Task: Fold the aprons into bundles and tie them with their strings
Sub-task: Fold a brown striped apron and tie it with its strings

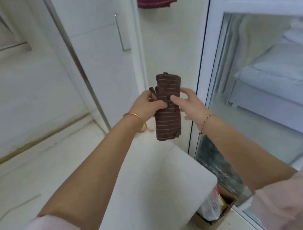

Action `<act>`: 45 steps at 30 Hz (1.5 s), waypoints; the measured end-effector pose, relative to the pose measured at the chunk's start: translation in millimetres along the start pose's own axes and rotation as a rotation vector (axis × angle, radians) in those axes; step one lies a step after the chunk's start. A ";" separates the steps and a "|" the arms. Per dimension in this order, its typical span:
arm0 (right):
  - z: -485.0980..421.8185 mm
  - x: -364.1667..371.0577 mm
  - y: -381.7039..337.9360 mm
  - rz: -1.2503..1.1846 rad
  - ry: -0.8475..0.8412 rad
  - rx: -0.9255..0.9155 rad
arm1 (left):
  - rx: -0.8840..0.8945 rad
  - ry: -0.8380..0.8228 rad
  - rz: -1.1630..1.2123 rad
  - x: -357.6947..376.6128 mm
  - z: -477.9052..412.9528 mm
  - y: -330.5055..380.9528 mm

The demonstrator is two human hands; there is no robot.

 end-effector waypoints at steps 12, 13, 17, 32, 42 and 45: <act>-87.2 -150.4 -148.5 -0.263 0.024 -0.394 | 0.191 -0.082 0.247 47.8 -13.1 233.4; -93.4 -157.2 -159.1 -0.283 0.019 -0.416 | 0.217 -0.058 0.265 48.1 -14.0 249.5; -116.1 -168.1 -186.6 -0.366 -0.015 -0.447 | 0.273 0.011 0.233 52.5 -16.0 297.0; -219.1 -180.8 -291.4 -0.187 0.311 -0.742 | 0.417 0.394 0.042 7.3 -57.1 373.0; -247.8 -168.5 -278.3 -0.040 0.327 -0.753 | 0.465 0.577 -0.206 7.3 -77.1 367.9; -248.0 -166.7 -270.5 -0.018 0.322 -0.763 | 0.470 0.602 -0.250 8.9 -78.6 364.0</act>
Point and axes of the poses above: each hand's wrist, its own z-axis away from the middle knuckle, its own x-axis out of the palm, y = z × x, the point moved 8 cm from there along -z, towards the middle knuckle, and after that the axes turned 10 degrees about -x, right-handed, at the moved point
